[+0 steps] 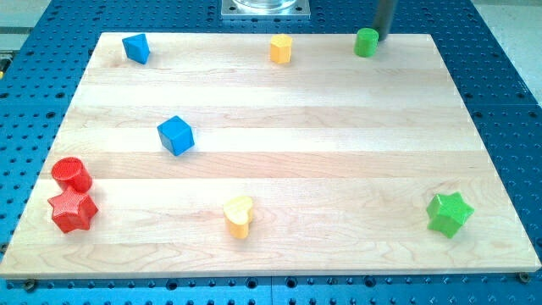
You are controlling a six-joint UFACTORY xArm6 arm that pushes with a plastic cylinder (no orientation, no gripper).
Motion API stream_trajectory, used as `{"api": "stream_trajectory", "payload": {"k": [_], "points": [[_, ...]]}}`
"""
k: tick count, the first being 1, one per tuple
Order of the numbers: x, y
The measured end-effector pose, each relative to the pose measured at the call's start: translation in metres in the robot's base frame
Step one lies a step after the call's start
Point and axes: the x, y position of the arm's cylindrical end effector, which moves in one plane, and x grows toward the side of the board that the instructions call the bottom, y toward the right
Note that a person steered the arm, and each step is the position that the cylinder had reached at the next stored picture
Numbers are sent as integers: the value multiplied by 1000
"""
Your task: Move the hexagon diagonally to the green circle
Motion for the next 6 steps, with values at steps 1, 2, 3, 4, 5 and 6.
{"api": "stream_trajectory", "payload": {"k": [1, 2, 3, 4, 5, 6], "points": [[76, -60], [142, -97], [112, -154], [88, -221], [58, -202], [57, -146]]}}
